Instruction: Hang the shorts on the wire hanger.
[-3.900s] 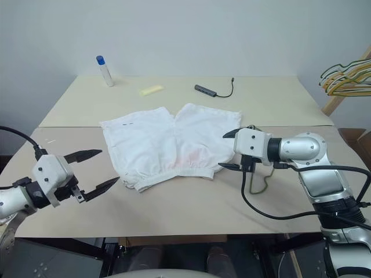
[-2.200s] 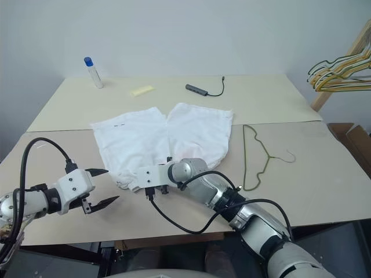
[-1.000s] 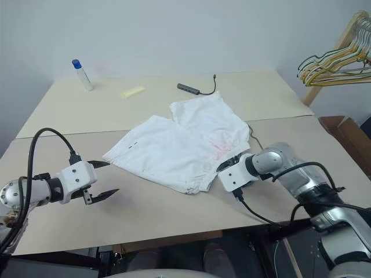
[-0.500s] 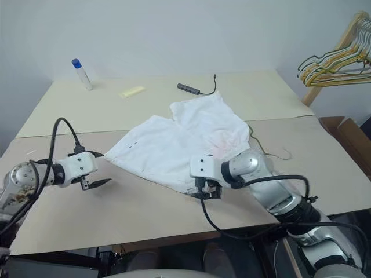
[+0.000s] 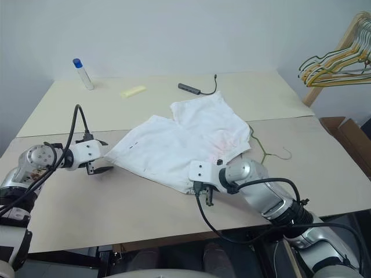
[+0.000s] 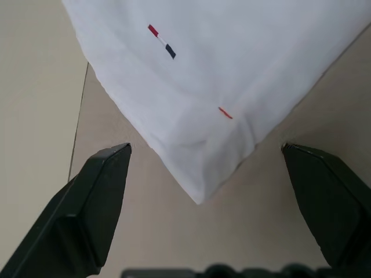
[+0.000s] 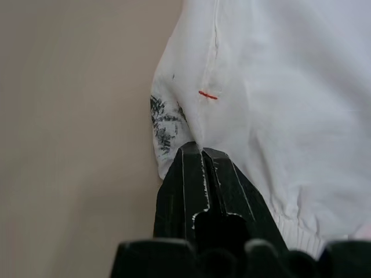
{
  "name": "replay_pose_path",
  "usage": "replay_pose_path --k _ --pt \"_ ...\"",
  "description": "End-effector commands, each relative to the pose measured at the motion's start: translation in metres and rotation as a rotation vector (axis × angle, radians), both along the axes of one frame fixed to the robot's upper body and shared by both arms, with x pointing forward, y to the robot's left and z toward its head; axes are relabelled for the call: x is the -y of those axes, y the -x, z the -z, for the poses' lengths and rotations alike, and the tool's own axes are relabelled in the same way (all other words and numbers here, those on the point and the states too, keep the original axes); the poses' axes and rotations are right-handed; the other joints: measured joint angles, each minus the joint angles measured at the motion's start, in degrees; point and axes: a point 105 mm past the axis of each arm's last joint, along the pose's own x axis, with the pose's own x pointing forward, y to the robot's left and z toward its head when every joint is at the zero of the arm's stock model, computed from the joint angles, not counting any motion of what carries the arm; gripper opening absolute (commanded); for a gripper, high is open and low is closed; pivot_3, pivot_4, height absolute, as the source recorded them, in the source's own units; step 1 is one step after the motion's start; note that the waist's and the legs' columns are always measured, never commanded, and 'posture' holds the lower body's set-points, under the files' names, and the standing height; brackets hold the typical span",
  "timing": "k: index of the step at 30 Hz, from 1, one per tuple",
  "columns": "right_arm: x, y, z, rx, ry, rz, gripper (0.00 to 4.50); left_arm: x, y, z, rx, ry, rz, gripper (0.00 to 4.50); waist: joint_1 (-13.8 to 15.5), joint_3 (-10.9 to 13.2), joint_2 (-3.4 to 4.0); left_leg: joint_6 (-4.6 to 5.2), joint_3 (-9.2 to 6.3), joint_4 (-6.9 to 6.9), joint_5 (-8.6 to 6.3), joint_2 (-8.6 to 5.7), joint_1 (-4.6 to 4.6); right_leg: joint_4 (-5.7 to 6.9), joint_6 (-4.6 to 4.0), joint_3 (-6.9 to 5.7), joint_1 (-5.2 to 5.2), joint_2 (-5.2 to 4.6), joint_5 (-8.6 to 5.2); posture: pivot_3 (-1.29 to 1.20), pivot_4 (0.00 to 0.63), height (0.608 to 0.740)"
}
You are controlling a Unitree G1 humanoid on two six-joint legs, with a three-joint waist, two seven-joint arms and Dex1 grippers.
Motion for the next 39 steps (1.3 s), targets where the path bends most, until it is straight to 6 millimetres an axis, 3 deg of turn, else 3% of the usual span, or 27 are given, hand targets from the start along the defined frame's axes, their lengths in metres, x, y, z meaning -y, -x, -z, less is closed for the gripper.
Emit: replay_pose_path --k 1,4,7,19,27,34,39 --pt "-0.003 0.0 -0.006 0.045 -0.007 -0.024 0.04 0.005 -0.007 -0.003 0.009 0.001 0.026 4.5 0.04 0.0 0.0 0.0 -0.01 0.0 0.0 0.0 0.01 0.0 0.0 -0.01 0.02 0.0 0.0 0.03 0.0 0.74" --pt "-0.003 -0.004 -0.007 0.068 -0.008 -0.002 0.04 0.012 -0.01 0.0 -0.01 0.03 0.043 4.5 0.04 -0.01 -0.01 0.0 -0.03 0.03 0.0 0.0 0.01 0.01 0.0 -0.02 0.04 0.0 0.0 0.02 0.0 0.74" --pt "-0.002 -0.007 -0.007 0.075 -0.006 0.013 0.0 0.011 -0.005 0.007 -0.071 -0.005 0.079 3.98 -0.04 -0.01 -0.02 0.0 -0.03 0.04 0.0 -0.01 0.01 0.0 0.01 -0.02 0.05 0.0 0.0 0.01 0.0 0.74" --pt "-0.001 -0.009 -0.006 0.081 -0.006 0.03 0.0 0.006 0.0 0.018 -0.106 0.002 0.066 0.14 -0.21 -0.02 -0.02 0.0 -0.05 0.04 0.0 0.0 0.06 0.04 0.02 -0.02 0.07 0.01 -0.01 0.02 0.0 0.74" --pt "0.0 -0.033 -0.014 0.194 -0.005 0.121 0.0 -0.01 0.006 0.013 -0.099 -0.085 0.048 0.06 -0.5 -0.05 -0.02 0.0 -0.05 0.04 0.0 0.01 0.09 0.09 0.02 -0.02 0.09 0.03 0.0 0.01 0.0 0.74" --pt "-0.004 -0.054 -0.024 0.318 0.019 0.1 0.0 -0.031 0.058 0.0 -0.135 -0.182 0.064 0.06 -2.62 -0.05 0.0 0.03 0.0 -0.03 -0.02 0.06 0.01 0.15 0.0 0.13 -0.11 0.04 0.0 0.04 0.0 0.74" --pt "-0.016 -0.058 -0.032 0.346 -0.002 0.034 0.0 -0.035 0.097 -0.01 -0.172 -0.224 0.014 0.06 -2.97 -0.04 -0.03 0.03 0.07 -0.02 -0.03 0.04 -0.02 0.4 0.04 0.18 -0.27 -0.04 -0.02 0.08 0.0 0.74"
